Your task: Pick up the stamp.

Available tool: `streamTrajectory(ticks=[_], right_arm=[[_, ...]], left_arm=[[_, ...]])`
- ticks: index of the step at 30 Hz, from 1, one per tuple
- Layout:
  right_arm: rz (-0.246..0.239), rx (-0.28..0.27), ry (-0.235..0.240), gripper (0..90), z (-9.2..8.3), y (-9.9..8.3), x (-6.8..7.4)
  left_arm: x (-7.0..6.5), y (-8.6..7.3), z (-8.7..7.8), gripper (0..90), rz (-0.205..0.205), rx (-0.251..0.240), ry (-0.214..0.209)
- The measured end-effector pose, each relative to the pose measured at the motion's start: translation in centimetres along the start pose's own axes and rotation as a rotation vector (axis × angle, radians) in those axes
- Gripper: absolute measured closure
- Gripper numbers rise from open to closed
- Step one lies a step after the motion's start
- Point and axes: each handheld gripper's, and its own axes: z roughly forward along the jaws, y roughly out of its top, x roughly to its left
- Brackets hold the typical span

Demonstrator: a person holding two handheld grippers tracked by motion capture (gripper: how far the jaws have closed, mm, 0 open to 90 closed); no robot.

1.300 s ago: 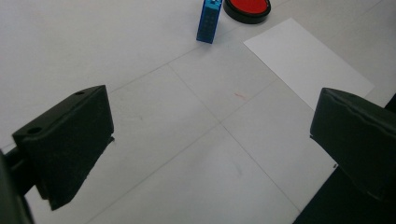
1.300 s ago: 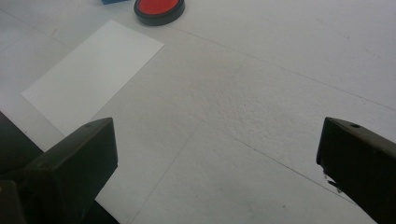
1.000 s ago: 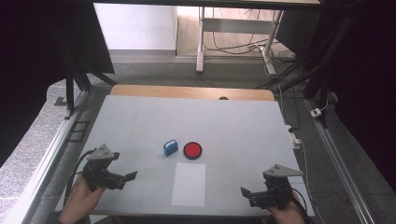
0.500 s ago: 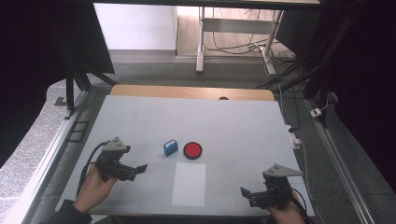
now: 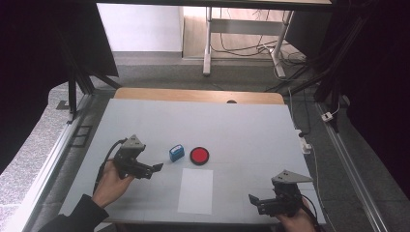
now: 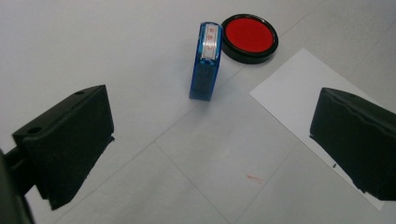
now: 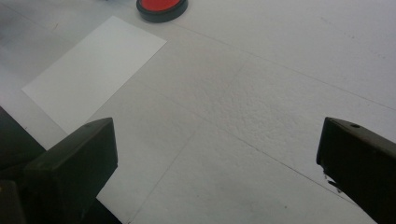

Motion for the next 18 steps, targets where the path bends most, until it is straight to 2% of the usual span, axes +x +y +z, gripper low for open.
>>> streamTrajectory(ticks=[7,18], right_arm=[[0.000,0.003,0.002,0.0,0.0,0.0,0.0],[0.001,0.009,0.008,0.0,0.1,0.0,0.0]], left_arm=[[0.4,0.9,1.4,0.0,0.009,0.002,-0.027],[0.5,2.3,4.1,0.0,0.065,0.063,-0.041]])
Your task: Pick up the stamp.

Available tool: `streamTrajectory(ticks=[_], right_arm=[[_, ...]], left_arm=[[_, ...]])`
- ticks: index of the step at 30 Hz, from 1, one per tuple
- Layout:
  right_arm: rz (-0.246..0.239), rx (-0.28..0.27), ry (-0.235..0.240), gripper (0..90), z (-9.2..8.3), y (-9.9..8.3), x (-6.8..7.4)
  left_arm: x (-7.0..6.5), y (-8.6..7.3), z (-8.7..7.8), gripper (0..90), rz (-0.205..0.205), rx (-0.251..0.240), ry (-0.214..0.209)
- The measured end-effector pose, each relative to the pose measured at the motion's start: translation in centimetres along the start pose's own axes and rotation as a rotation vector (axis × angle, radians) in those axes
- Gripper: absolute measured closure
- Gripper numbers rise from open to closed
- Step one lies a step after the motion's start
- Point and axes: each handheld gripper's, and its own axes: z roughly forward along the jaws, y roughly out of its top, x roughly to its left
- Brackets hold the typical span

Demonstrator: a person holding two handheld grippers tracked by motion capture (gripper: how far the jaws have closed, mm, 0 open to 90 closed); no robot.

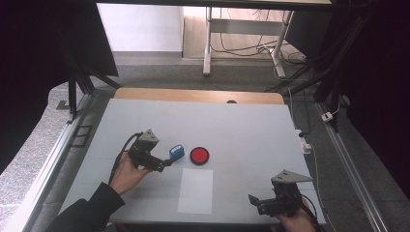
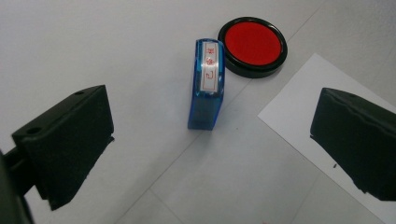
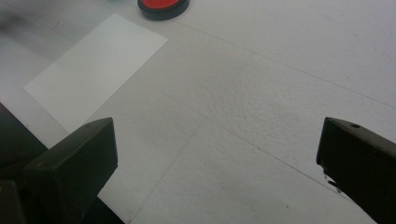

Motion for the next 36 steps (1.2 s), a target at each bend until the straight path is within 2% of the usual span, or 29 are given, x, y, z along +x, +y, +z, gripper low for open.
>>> streamTrajectory(ticks=[9,16,20,23,27,30,32,36], right_arm=[[0.001,0.003,0.003,0.0,0.0,0.0,0.0],[-0.001,0.003,0.005,0.0,0.0,0.0,0.0],[0.000,0.004,0.005,0.0,0.0,0.0,0.0],[-0.002,0.004,0.006,0.0,0.0,0.0,0.0],[-0.003,0.004,0.005,0.0,0.0,0.0,0.0],[-0.002,0.004,0.006,0.0,0.0,0.0,0.0],[-0.003,0.004,0.006,0.0,0.0,0.0,0.0],[-0.005,0.004,0.006,0.0,0.0,0.0,0.0]], left_arm=[[0.2,1.1,2.4,0.6,0.026,0.031,0.002],[0.4,1.5,3.7,8.3,0.044,0.056,0.003],[0.6,1.7,3.9,19.9,0.055,0.060,0.008],[0.8,1.9,4.0,32.3,0.052,0.061,-0.006],[0.8,2.1,4.3,44.4,0.059,0.081,-0.009],[0.7,2.1,4.4,56.4,0.061,0.088,-0.014],[0.6,2.2,4.3,68.8,0.063,0.090,-0.012],[0.4,2.2,4.3,69.8,0.074,0.097,0.005]])
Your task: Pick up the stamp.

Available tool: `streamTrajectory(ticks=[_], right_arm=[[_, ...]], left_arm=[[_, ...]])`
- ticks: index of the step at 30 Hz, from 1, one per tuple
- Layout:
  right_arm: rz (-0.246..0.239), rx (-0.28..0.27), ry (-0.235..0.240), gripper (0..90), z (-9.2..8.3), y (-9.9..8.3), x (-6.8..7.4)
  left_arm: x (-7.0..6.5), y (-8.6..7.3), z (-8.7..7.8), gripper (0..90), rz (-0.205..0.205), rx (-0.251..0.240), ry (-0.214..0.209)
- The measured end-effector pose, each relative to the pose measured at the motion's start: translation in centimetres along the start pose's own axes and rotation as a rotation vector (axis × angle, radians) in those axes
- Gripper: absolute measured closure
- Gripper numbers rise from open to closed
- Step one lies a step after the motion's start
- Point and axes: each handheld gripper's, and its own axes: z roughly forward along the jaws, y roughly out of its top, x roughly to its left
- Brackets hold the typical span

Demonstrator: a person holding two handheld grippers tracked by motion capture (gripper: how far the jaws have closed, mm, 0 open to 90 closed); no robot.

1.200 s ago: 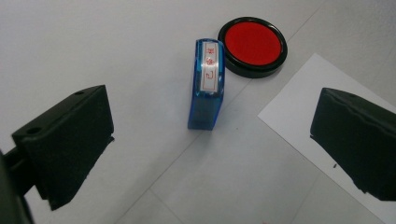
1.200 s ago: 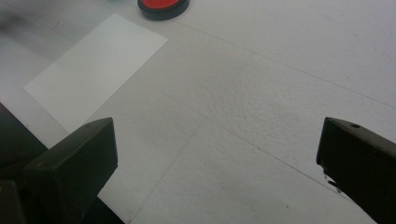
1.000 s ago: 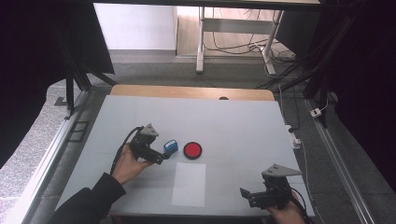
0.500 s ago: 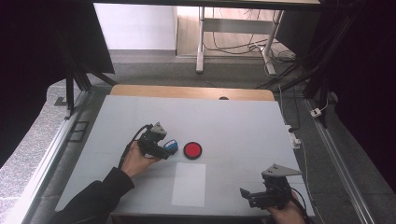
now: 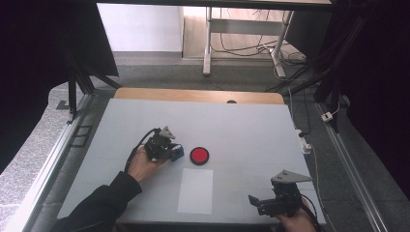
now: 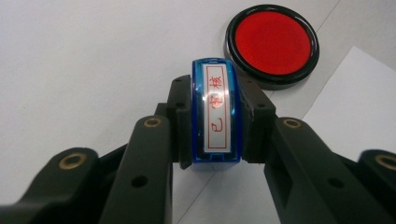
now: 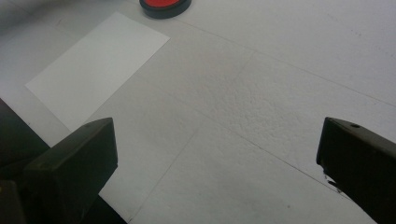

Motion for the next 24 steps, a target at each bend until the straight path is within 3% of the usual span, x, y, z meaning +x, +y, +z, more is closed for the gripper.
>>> streamTrajectory(ticks=[8,17,24], right_arm=[[-0.004,-0.001,0.000,0.0,0.0,0.0,0.0],[-0.010,0.001,-0.001,0.0,0.0,0.0,0.1],[-0.012,0.000,-0.001,0.0,0.0,0.0,0.1]], left_arm=[[0.1,0.4,-0.8,69.8,-0.016,-0.017,-0.043],[-0.3,0.5,-2.3,69.8,-0.003,-0.039,-0.062],[-0.9,0.5,-3.6,69.7,0.033,-0.053,-0.075]])
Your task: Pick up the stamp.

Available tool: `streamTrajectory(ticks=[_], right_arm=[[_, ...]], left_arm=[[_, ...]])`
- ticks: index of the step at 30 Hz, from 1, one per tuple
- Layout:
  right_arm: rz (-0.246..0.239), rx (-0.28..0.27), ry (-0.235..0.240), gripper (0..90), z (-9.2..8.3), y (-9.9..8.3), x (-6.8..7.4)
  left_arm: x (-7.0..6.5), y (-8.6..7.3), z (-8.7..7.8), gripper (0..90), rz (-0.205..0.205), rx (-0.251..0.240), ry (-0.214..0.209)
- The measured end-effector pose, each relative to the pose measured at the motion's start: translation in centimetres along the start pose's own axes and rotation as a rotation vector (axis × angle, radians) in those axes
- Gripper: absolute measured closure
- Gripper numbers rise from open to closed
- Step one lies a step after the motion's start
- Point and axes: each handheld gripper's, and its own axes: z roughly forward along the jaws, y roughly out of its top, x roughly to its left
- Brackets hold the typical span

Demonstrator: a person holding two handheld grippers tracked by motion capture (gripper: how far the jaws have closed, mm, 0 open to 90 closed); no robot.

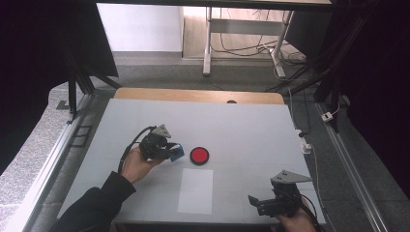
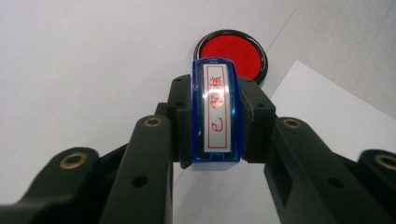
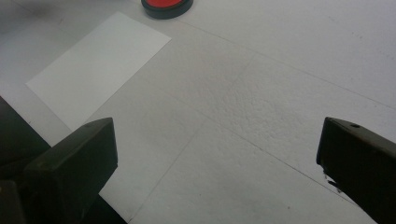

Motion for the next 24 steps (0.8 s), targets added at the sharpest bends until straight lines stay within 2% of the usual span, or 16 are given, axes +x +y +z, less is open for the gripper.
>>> streamTrajectory(ticks=[11,13,24], right_arm=[[-0.003,-0.001,0.000,0.0,0.0,0.0,0.0],[-0.003,-0.002,0.000,0.0,0.0,0.0,0.0],[0.000,-0.004,0.000,0.0,0.0,0.0,0.0]], left_arm=[[-1.2,-0.2,-1.8,69.8,0.008,-0.042,-0.010],[-1.4,-0.3,-2.0,69.8,-0.007,-0.047,-0.016],[-2.8,-1.0,-4.0,69.8,-0.022,-0.120,-0.058]])
